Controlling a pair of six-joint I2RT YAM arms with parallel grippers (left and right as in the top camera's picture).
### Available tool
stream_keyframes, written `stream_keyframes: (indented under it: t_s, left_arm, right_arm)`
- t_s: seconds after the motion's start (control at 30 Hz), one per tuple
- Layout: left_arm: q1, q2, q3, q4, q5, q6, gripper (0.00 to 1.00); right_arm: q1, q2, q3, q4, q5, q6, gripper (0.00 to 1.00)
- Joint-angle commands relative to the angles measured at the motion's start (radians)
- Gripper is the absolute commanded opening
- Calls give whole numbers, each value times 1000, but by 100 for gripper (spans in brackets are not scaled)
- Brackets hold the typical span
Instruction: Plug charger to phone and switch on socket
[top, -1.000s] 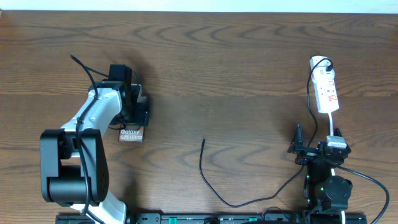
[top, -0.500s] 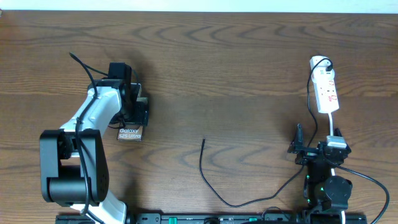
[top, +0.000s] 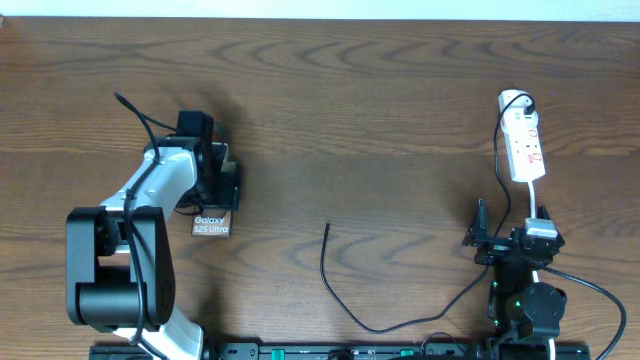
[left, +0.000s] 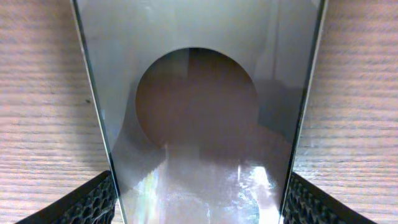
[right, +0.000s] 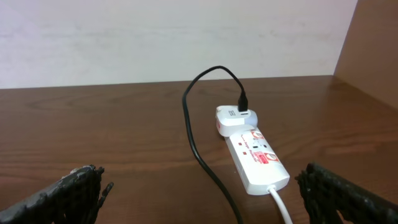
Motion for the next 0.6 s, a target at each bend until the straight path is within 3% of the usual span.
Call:
stream_keyframes:
  t_s: [0.0, 0.4, 0.57]
  left_arm:
    - [-1, 0, -23, 13, -8, 17, 7]
    - [-1, 1, -90, 92, 25, 13, 8]
    - [-1, 1, -93, 97, 25, 13, 57]
  right_arm:
    - [11, -4, -2, -4, 9, 13, 99]
    - [11, -4, -1, -4, 8, 13, 99]
    - [11, -4, -1, -4, 8, 13, 99]
